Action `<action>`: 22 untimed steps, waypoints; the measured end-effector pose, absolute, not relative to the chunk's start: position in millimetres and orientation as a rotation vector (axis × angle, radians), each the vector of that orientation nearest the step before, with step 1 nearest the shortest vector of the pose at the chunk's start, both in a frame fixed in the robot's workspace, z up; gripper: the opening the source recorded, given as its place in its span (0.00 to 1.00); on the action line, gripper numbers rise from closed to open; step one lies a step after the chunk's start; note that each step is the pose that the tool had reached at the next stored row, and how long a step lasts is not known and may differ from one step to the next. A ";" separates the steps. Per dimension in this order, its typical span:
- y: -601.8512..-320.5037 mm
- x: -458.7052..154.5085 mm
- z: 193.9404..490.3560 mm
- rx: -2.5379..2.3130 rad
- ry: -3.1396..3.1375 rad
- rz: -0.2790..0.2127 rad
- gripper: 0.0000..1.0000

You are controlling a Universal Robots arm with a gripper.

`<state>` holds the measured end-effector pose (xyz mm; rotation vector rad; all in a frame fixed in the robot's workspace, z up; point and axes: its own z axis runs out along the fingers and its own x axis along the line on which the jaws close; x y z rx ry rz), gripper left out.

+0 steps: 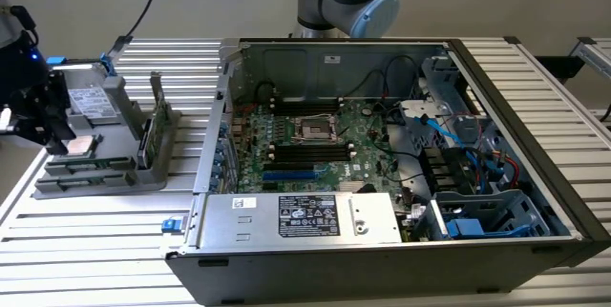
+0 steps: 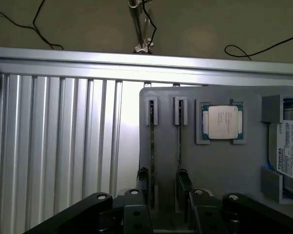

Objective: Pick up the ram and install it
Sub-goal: 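Pick up the ram and move it above insertion slot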

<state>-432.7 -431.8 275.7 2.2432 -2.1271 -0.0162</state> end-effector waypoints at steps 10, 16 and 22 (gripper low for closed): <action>-437.7 -434.0 257.5 2.245 -2.126 -0.016 0.36; -440.3 -434.0 246.7 2.246 -2.124 -0.016 0.36; -441.6 -434.0 235.6 2.250 -2.122 -0.018 0.36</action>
